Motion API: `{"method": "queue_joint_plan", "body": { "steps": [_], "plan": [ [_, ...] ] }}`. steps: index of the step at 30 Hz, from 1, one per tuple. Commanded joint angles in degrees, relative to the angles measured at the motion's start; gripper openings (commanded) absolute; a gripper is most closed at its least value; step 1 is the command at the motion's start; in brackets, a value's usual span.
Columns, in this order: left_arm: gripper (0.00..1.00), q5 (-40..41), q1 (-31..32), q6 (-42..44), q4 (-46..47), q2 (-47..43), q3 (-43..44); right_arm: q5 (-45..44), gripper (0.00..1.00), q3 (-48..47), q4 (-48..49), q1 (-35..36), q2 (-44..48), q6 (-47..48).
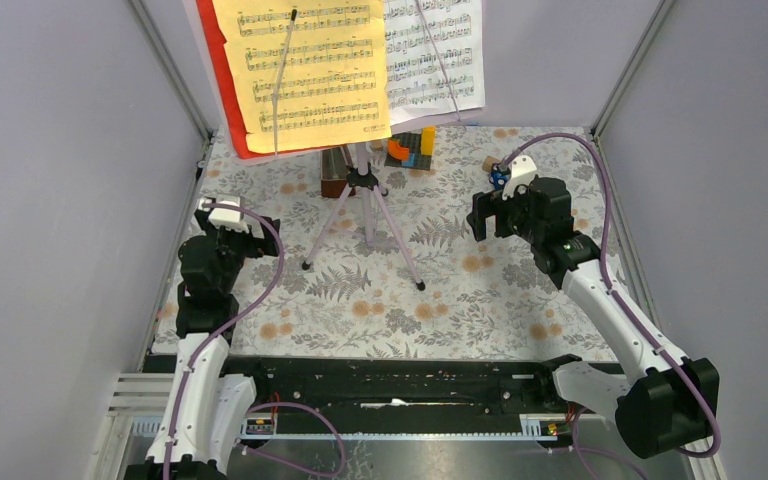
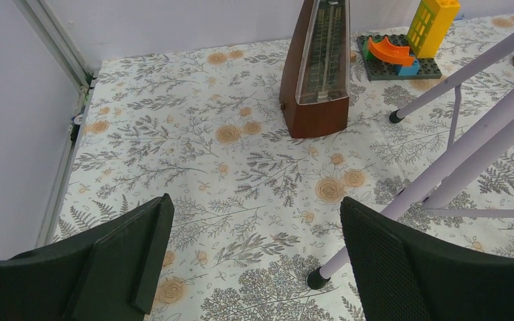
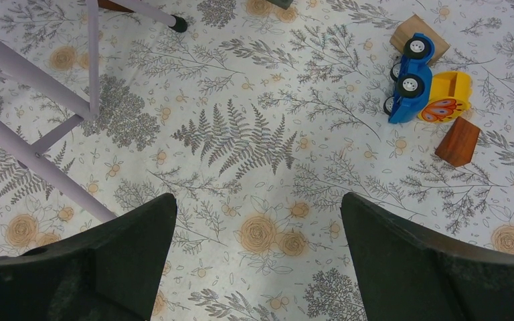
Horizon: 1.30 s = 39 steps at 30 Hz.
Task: Set up the instrument practice props
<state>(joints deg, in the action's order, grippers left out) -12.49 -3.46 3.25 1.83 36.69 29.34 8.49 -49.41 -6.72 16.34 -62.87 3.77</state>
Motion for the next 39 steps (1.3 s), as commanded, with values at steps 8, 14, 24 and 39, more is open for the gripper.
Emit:
{"method": "queue_joint_plan", "body": {
  "steps": [8, 14, 24, 39],
  "plan": [
    [0.99, -2.37, -0.43, 1.11, 2.58, -0.49, -1.10, -0.42, 0.99, 0.45, 2.69, -0.18, 1.45, 0.62],
    [0.99, -2.45, -0.44, 1.06, 2.40, -0.87, -1.06, -0.24, 0.99, 0.54, 2.73, -0.17, 1.69, 0.61],
    [0.99, -2.44, -0.52, 1.09, 2.40, -1.59, -1.13, -1.03, 0.99, 0.89, 3.07, -0.17, 2.14, 0.71],
    [0.99, -2.89, -0.87, 1.29, 1.89, -1.89, -1.22, -1.02, 0.99, 1.07, 3.04, -0.19, 2.31, 0.84]
  ]
}}
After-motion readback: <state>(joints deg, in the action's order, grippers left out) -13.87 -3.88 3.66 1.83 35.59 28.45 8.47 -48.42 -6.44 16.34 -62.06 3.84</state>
